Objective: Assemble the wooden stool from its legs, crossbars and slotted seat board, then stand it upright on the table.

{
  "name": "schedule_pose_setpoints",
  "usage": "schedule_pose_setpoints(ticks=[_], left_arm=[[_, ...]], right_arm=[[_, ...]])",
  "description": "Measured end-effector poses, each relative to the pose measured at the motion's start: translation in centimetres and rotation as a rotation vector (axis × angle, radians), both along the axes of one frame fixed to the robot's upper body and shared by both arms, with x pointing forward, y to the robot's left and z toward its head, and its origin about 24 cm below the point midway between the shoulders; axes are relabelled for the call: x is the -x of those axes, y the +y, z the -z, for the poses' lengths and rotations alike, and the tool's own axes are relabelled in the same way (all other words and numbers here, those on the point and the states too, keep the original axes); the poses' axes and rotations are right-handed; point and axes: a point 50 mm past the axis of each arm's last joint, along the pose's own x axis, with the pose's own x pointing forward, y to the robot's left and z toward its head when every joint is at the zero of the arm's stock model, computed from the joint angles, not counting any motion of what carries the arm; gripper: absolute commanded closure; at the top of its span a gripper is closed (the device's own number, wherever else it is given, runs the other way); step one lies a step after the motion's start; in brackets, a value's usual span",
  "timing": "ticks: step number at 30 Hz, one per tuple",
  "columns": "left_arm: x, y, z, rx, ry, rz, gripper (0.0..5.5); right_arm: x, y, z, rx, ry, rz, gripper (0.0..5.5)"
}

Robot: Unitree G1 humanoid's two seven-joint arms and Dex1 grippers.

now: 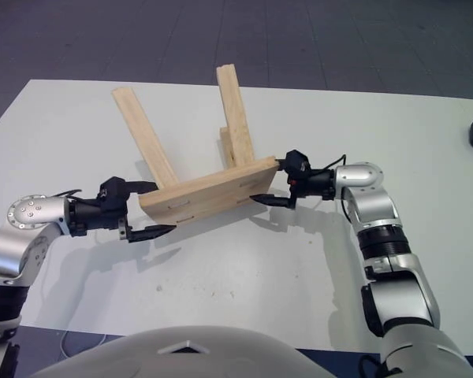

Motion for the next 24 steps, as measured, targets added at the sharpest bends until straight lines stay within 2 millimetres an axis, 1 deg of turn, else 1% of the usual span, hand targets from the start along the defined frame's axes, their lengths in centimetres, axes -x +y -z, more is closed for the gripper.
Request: schedule_pose_setpoints(ticks=[1,3,5,7,12,13,17,20,22,24], left_arm=[[-0.5,0.3,-0.1,0.002,-0.003,-0.016,1.47],[-1.2,0.6,-0.2,0.007,-0.011,-0.038,1.76],[-1.8,0.6,-0.4,0.013,-0.023,-0.048,2.16],[-1.9,0.6,-0.3,0.016,-0.025,-0.057,2.48],[-1.3,0.0,-0.2,0.024,-0.031,-0.011,2.54],[-1.2,0.0,-0.1,0.025,-0.031,-0.009,2.54],[-1.1,0.1,-0.1,0.024,-0.030,0.002,2.55],[-1.0,0.3,-0.2,0.024,0.002,0.021,2.67],[-0.7,0.9,-0.4,0.047,0.094,0.043,2.86],[-0.7,1.5,-0.7,0.082,0.221,0.058,2.96]], right_arm=[[0.3,-0.2,0.2,-0.002,0.010,0.006,2.10],[1.0,-0.1,0.3,-0.004,0.028,0.004,2.37],[2.0,0.3,0.5,-0.019,0.056,-0.018,2.75],[3.2,0.8,0.6,-0.035,0.085,-0.040,3.07],[5.5,0.5,0.8,-0.041,0.097,0.031,3.78],[5.7,0.5,0.9,-0.044,0.096,0.045,3.91],[6.2,0.4,0.9,-0.052,0.087,0.070,3.91],[6.3,0.5,0.9,-0.056,0.093,0.066,3.91],[6.3,0.7,0.9,-0.057,0.107,0.050,3.91],[6.2,0.8,0.9,-0.064,0.136,0.037,3.91]])
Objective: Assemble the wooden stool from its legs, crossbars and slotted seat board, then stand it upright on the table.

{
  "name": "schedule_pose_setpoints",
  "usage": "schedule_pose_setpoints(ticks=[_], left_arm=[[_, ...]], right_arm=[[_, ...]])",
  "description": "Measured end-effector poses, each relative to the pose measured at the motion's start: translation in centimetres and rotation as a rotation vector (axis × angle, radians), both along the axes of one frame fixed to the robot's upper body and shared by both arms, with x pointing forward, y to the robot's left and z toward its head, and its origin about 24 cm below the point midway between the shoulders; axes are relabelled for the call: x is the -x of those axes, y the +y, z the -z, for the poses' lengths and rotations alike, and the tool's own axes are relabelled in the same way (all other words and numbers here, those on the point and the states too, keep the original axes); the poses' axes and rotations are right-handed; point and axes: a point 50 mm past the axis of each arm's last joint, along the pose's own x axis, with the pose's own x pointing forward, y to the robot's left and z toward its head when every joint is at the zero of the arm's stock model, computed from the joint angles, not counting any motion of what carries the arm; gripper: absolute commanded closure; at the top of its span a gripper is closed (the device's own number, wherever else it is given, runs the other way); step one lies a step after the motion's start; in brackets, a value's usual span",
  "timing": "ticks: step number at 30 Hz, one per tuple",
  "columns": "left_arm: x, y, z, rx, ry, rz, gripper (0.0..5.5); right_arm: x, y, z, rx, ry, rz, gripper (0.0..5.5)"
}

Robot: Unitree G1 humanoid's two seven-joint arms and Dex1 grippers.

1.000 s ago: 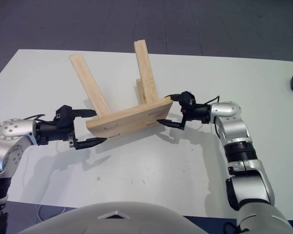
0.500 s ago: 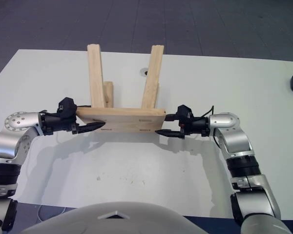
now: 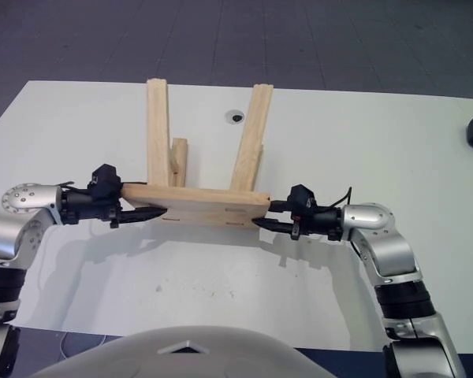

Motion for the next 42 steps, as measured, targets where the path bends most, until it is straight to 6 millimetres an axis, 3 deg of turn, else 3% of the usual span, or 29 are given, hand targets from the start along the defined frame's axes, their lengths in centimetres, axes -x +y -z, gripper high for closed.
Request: schedule_pose_setpoints(ticks=[5,13,18,21,28,35,42], left_arm=[[-0.9,0.9,-2.4,0.118,0.148,-0.011,3.05],[-0.9,1.0,-3.6,0.173,0.194,-0.013,3.19],[-1.4,0.7,-5.8,0.249,0.258,-0.032,3.35],[-2.4,0.8,-7.6,0.314,0.310,-0.056,3.58],[-6.0,-1.3,-9.3,0.457,0.509,-0.138,3.69],[-7.4,-2.0,-9.3,0.477,0.516,-0.238,3.74],[-9.1,-1.9,-10.0,0.526,0.515,-0.384,3.76]], right_arm=[[-0.6,0.2,-1.7,-0.106,0.067,0.005,3.91],[-0.4,0.1,-2.9,-0.187,0.154,0.029,3.90],[-0.3,-0.2,-4.9,-0.297,0.228,0.061,3.90],[-0.7,0.0,-6.4,-0.429,0.270,0.125,3.20],[-3.7,0.0,-9.9,-0.757,0.255,0.379,2.06],[-3.7,-1.2,-10.7,-0.873,0.238,0.471,1.01],[-3.0,-1.8,-9.2,-0.882,0.259,0.556,0.10]])
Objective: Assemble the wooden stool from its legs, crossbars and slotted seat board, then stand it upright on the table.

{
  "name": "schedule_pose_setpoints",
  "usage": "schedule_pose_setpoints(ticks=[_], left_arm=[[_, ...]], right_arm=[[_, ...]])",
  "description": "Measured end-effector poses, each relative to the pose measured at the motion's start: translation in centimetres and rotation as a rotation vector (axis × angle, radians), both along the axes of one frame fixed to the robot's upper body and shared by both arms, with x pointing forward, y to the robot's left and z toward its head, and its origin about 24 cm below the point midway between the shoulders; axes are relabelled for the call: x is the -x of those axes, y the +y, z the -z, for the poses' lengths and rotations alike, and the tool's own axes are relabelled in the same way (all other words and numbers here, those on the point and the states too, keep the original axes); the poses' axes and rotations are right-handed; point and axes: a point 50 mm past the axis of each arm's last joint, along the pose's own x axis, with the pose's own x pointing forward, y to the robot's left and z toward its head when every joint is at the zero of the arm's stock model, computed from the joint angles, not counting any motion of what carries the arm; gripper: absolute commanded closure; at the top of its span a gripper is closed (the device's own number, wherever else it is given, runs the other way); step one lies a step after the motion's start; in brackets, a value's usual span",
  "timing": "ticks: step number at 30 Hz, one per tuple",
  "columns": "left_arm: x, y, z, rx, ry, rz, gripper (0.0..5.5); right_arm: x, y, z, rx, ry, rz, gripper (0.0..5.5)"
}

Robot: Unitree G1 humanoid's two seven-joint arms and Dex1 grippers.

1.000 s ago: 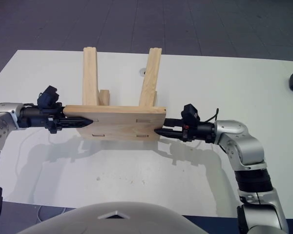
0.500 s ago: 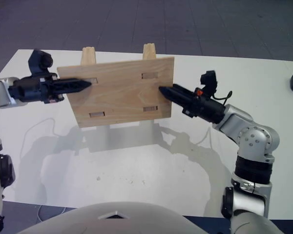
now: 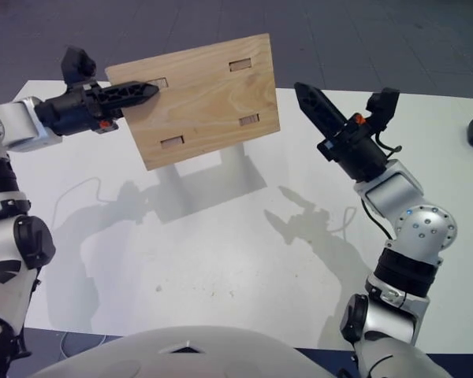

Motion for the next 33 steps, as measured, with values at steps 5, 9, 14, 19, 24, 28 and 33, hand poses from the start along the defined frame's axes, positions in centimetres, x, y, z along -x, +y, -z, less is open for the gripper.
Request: schedule_pose_setpoints(ticks=[5,9,14,19,24,28,33], left_arm=[[-1.9,-0.5,-0.5,0.061,0.031,-0.198,3.84],[-2.6,-1.0,-0.3,0.161,0.079,-0.344,3.93],[-2.9,-1.2,0.2,0.282,0.143,-0.537,4.06],[-1.8,-0.2,1.5,0.429,0.263,-0.815,4.15],[-0.2,0.2,3.2,0.513,0.349,-0.942,3.14],[0.3,-0.3,3.6,0.523,0.369,-0.938,2.39],[1.0,-0.7,4.4,0.567,0.376,-0.906,1.53]], right_arm=[[0.9,0.8,1.5,-0.002,0.029,0.026,0.10],[1.5,1.3,2.5,-0.009,0.056,0.046,0.10],[2.0,1.4,3.4,-0.016,0.081,0.073,0.10],[2.8,1.9,4.1,-0.016,0.103,0.098,0.10],[3.4,2.9,4.6,-0.018,0.114,0.081,0.10],[3.5,3.2,4.9,-0.012,0.118,0.081,0.10],[3.5,3.4,5.0,-0.014,0.116,0.083,0.10]])
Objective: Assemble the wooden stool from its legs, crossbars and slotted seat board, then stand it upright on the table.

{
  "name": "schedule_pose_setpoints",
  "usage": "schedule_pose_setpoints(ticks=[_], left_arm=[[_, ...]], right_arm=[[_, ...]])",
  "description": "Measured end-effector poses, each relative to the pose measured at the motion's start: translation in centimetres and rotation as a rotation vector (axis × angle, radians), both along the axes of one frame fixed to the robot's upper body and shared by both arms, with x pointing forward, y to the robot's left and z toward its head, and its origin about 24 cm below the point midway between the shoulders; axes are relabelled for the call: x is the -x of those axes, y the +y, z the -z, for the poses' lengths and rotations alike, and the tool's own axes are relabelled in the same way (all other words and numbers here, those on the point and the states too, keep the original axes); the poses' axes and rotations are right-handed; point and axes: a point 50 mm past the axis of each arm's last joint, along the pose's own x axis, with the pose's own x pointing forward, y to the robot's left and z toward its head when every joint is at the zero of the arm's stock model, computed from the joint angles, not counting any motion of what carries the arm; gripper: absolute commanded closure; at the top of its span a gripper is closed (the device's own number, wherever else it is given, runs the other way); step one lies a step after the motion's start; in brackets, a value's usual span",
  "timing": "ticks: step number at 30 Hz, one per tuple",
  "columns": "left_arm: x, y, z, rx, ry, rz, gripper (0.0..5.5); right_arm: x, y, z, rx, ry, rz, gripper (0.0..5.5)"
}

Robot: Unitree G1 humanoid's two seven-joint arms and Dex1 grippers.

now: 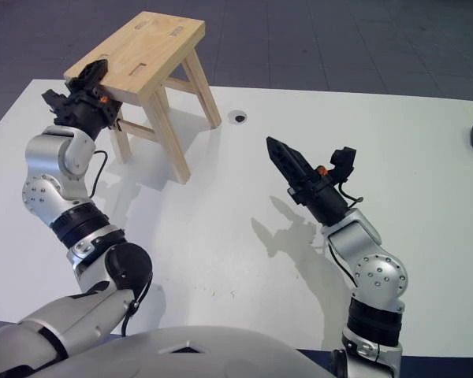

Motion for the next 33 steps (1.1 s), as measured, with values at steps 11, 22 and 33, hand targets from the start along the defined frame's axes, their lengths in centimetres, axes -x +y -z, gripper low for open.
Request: schedule_pose_setpoints(ticks=[11,22,33], left_arm=[[4.8,-1.2,-2.4,-0.121,-0.203,0.146,0.12],[7.2,0.9,-4.1,-0.748,-0.033,0.246,0.12],[5.5,2.2,-10.9,-1.200,-0.434,-0.052,0.12]], right_arm=[[0.0,-0.2,-0.9,-0.023,-0.040,0.066,0.10],[0.8,-0.7,-1.5,0.005,-0.065,0.112,0.10],[-2.5,-1.7,-1.1,0.277,-0.096,0.353,0.10]])
